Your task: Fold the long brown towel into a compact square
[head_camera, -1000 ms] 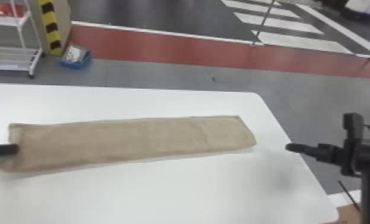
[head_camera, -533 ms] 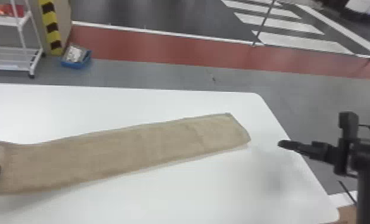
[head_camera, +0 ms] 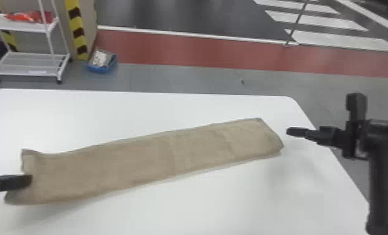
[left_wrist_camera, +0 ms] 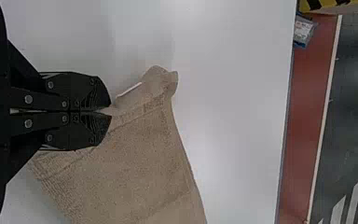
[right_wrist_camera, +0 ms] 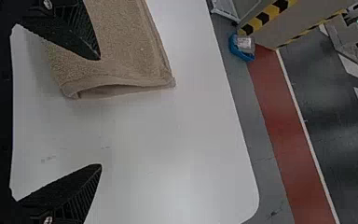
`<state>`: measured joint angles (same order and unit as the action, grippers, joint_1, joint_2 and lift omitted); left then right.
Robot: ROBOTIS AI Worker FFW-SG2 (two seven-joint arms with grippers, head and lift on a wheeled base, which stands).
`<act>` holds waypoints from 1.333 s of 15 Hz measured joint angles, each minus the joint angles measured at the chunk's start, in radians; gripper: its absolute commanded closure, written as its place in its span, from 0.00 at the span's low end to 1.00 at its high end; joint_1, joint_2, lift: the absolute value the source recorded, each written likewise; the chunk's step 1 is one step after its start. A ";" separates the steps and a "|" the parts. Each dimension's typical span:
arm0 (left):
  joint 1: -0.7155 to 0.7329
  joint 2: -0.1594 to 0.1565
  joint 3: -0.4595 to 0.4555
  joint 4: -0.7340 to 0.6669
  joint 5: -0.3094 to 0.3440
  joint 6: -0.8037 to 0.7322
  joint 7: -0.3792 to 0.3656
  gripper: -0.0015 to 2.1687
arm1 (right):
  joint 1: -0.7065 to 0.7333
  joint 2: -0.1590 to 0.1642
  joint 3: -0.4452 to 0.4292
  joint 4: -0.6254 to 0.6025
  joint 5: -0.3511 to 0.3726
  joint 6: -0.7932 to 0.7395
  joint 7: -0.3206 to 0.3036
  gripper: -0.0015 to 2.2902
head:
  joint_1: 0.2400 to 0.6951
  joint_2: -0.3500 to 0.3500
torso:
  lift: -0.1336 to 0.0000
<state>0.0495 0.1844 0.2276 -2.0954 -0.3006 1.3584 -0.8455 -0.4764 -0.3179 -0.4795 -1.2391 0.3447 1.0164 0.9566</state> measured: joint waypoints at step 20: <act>0.008 0.015 0.024 -0.001 0.017 -0.031 -0.007 0.82 | -0.099 0.064 0.103 0.238 0.107 -0.183 -0.040 0.43 | 1.00 0.36 | 0.07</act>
<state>0.0572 0.1993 0.2516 -2.0960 -0.2838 1.3277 -0.8529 -0.5756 -0.2539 -0.3763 -1.0010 0.4521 0.8331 0.9170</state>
